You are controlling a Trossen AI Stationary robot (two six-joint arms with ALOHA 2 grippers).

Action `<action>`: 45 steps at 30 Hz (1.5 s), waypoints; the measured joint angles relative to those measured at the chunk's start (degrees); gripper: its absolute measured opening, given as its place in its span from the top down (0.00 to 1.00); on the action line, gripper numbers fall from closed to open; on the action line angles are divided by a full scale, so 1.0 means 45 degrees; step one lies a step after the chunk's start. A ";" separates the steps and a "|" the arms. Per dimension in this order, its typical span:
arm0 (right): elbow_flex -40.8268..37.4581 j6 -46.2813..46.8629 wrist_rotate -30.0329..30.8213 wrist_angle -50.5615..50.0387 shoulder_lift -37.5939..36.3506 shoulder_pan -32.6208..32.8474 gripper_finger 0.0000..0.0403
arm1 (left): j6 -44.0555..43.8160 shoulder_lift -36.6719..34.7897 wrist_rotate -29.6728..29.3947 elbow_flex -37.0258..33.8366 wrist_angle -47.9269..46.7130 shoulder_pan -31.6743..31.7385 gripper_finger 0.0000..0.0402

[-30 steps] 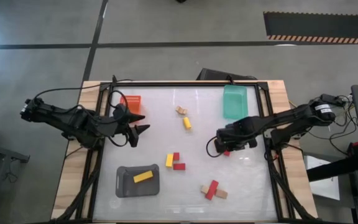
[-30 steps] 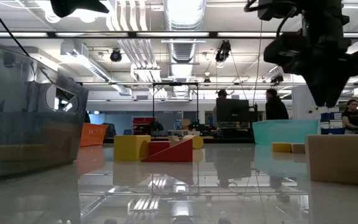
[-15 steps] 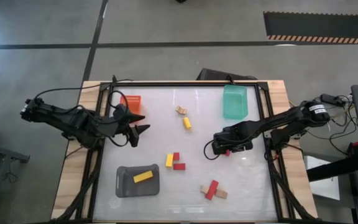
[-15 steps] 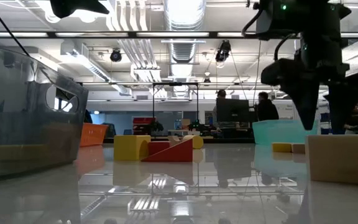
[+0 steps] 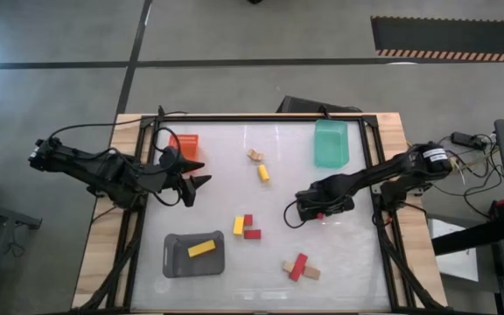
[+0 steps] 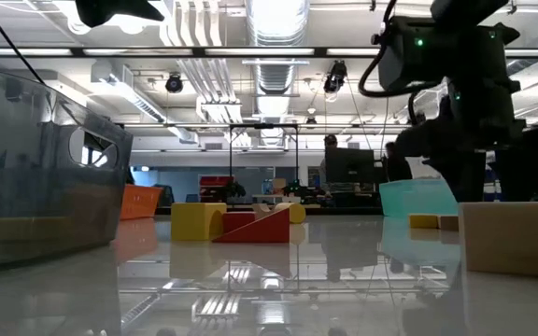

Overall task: Sort & place blocks by color
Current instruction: Put the red block into the green bin

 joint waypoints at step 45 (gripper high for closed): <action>-0.0268 -0.0536 -0.0594 -0.1871 -0.1197 -0.0135 0.71 | 0.0005 -0.0005 0.0010 0.0000 -0.0008 0.0000 0.47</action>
